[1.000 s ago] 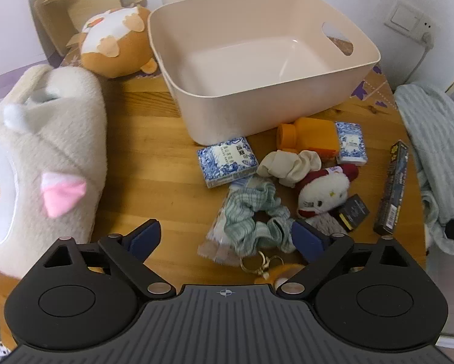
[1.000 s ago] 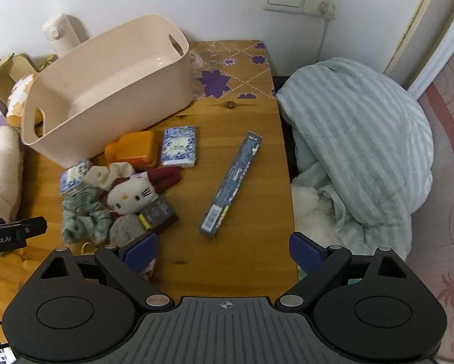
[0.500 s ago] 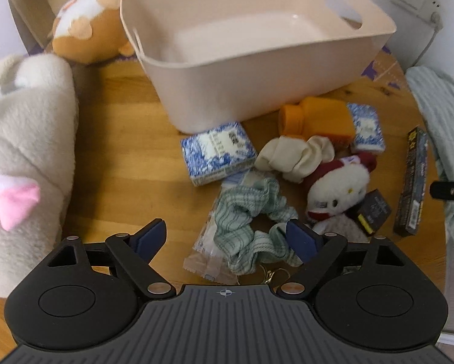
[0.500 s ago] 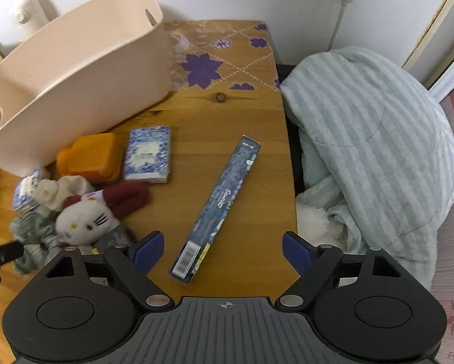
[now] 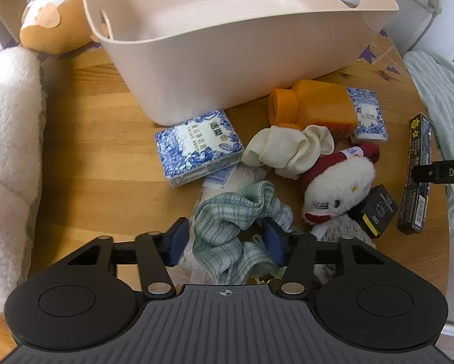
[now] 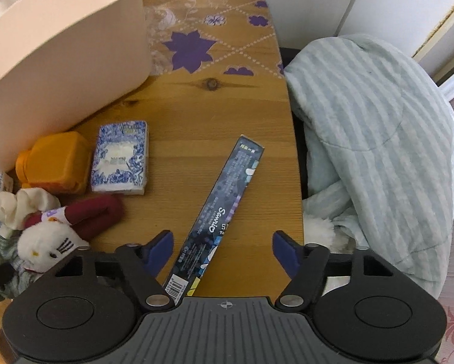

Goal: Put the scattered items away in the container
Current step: 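Reach the left tool to the green scrunchie while the right tool reaches the dark blue box, then close the left tool on the scrunchie while the right tool grasps the dark blue box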

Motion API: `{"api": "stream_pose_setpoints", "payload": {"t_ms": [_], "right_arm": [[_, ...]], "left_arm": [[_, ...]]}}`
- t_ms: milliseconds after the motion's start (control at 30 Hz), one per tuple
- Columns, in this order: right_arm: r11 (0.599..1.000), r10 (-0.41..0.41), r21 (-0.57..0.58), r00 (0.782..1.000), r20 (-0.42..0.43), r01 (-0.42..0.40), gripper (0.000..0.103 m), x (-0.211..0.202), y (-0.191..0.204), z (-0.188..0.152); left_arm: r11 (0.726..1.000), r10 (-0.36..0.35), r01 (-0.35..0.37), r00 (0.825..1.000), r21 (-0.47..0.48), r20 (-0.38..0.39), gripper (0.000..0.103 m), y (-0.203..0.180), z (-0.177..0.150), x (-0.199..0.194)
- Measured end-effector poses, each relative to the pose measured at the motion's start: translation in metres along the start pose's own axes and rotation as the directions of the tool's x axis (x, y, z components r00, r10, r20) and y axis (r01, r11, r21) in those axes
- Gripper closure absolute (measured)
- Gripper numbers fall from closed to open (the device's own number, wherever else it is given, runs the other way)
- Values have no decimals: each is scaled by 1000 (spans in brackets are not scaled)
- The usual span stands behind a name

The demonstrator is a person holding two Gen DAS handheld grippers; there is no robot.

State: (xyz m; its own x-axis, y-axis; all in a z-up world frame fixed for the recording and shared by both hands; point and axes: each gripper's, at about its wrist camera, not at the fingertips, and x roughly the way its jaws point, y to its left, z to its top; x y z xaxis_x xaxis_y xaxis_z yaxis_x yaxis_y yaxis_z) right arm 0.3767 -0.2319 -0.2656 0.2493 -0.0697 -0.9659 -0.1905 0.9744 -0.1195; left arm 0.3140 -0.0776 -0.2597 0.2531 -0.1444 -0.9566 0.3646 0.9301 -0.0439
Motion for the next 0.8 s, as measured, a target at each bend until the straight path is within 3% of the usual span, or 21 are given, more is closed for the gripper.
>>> {"api": "stream_pose_setpoints", "payload": {"t_ms": [133,267,400,667,800], "right_arm": [[1000,4,10,1000,-22,-4,48,5,1,-2],[999,24,33,999,-42,-23,69,12,-2,-5],[996,57,65,998,-38,-55,82,13,-7,-7],[995,68,77,997,-48,-64,83,4,-11,-18],[994,68,86,997,-31,-65,83,-10,-14,-24]], "left_arm": [[999,4,-4,1000,38,0,65,-3,2,2],[998,14,-14,1000,61,3,76,-2,2,2],[996,-7,7,1000,87,-1,80,2,1,0],[995,-15,15,1000,94,-1,93,0,-4,-9],[994,-29,28,1000,110,9,93,-2,-6,-19]]}}
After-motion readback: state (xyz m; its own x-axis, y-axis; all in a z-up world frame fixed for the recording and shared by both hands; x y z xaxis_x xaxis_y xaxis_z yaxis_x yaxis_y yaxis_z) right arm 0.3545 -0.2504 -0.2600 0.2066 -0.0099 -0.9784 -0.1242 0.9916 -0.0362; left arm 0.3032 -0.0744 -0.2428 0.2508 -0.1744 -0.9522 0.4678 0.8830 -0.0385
